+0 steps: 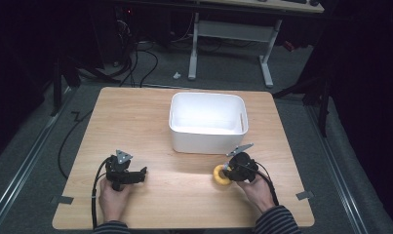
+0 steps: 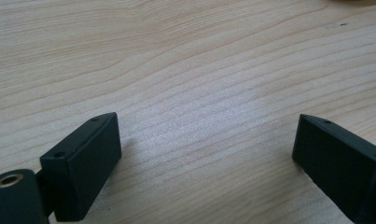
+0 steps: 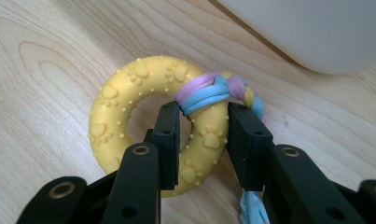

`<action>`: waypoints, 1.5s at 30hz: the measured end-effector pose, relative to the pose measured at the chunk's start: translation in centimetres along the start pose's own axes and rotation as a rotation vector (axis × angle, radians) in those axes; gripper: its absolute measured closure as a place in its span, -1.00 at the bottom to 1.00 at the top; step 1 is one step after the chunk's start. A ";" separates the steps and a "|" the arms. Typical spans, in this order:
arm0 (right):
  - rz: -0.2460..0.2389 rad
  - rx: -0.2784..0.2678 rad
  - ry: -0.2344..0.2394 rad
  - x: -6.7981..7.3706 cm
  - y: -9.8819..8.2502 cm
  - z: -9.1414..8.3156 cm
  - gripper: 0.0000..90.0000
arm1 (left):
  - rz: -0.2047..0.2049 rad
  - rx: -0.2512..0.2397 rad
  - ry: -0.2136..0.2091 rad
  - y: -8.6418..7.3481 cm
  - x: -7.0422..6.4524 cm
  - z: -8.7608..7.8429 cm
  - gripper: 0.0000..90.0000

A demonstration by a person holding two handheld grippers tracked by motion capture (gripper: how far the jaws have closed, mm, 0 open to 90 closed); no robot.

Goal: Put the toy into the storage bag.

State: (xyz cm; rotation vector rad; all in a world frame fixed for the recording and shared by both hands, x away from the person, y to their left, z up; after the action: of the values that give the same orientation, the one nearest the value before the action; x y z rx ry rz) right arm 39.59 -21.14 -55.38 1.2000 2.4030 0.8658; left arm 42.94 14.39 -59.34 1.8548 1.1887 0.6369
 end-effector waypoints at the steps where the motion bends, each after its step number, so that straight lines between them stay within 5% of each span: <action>1: 0.005 -0.006 -0.001 -0.2 -0.1 -0.2 0.48 | 0.000 0.000 0.000 0.0 0.0 0.0 -0.82; 32: 0.097 -0.093 -0.086 -4.6 -1.5 -5.6 0.48 | 0.000 0.000 0.000 0.0 0.0 0.0 -0.82; 45: 0.110 -0.110 -0.099 -5.4 -1.3 -6.4 0.48 | 0.000 0.000 0.000 0.0 0.0 0.0 -0.82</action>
State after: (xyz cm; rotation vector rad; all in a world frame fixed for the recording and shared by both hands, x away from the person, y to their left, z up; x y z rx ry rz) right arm 38.65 -28.49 -51.24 1.3103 2.1995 0.9357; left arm 42.94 14.39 -59.34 1.8546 1.1887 0.6370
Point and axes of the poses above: each handheld gripper's, and its own axes: z roughly forward along the jaws, y roughly out of its top, x roughly to its left, the point moved 8 cm from there along z, roughly forward along the jaws, and after that the axes turned 12 degrees about -x, right-handed, at the moved point
